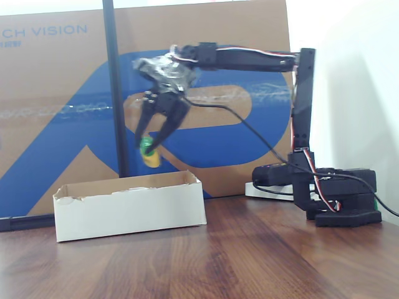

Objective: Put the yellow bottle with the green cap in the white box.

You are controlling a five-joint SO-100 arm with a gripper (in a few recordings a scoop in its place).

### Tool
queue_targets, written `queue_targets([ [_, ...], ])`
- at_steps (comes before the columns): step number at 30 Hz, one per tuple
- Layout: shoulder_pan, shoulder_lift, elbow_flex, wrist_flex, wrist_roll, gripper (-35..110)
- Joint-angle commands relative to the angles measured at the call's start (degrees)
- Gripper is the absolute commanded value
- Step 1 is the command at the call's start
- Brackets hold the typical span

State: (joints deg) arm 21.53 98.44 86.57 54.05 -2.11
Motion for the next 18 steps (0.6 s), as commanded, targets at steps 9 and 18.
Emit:
queue_targets([
  [9,3.16,-14.85,-19.51,0.79,-0.97,0],
  [18,4.13,-18.72,-20.83,0.26,-0.79,0],
])
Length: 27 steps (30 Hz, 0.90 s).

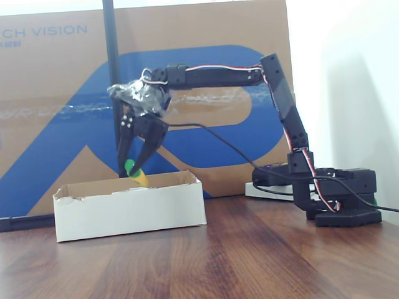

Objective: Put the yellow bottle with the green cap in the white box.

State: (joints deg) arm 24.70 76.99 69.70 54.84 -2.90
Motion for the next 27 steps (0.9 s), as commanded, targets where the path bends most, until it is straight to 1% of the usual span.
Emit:
queue_targets([
  [1,0.88,2.81,-3.96,-0.26,0.79,1],
  [4,0.79,3.08,-3.87,0.62,2.11,8],
  [10,0.79,4.57,-1.58,0.18,2.55,32],
  [14,0.79,5.80,-0.44,0.09,2.72,34],
  [17,0.79,8.35,1.76,0.09,2.72,33],
  [19,0.35,11.34,4.22,0.09,2.72,28],
  [20,-0.18,13.18,5.80,0.09,2.81,21],
  [22,-1.67,17.93,9.93,0.18,3.25,0],
  [27,-7.47,33.93,23.99,-0.70,4.31,0],
])
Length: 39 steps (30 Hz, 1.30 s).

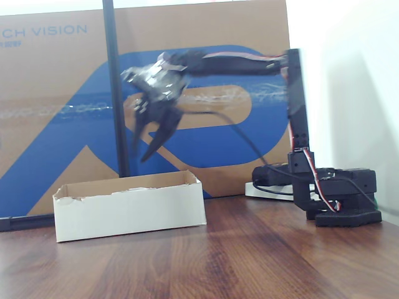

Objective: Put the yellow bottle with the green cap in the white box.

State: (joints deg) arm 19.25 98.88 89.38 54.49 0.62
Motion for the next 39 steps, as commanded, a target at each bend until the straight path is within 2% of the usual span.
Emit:
queue_targets([
  [1,-3.34,15.73,7.38,-0.79,0.88,0],
  [9,-12.22,51.94,38.94,-7.29,-2.20,0],
  [14,-12.92,72.69,58.18,-12.04,-3.52,0],
  [20,-13.10,94.48,77.52,-9.58,-4.92,0],
  [23,-13.54,105.56,84.11,-4.83,-5.71,0],
  [33,-12.22,105.73,90.88,-6.68,-6.77,0],
  [39,-13.89,105.73,90.88,3.52,-7.47,0],
])
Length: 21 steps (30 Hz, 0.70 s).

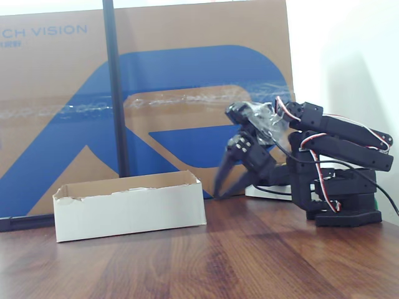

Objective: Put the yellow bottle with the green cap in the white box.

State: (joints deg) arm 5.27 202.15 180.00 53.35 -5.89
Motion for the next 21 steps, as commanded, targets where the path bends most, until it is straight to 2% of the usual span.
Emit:
queue_targets([
  [1,-0.35,2.46,0.26,7.65,-1.58,0],
  [4,-0.79,2.55,0.26,14.41,-2.64,0],
  [9,-2.55,2.72,0.26,19.42,-6.77,0],
  [13,-2.90,2.46,0.26,20.92,-3.43,0],
  [21,-2.99,2.46,0.26,20.92,-2.81,0],
])
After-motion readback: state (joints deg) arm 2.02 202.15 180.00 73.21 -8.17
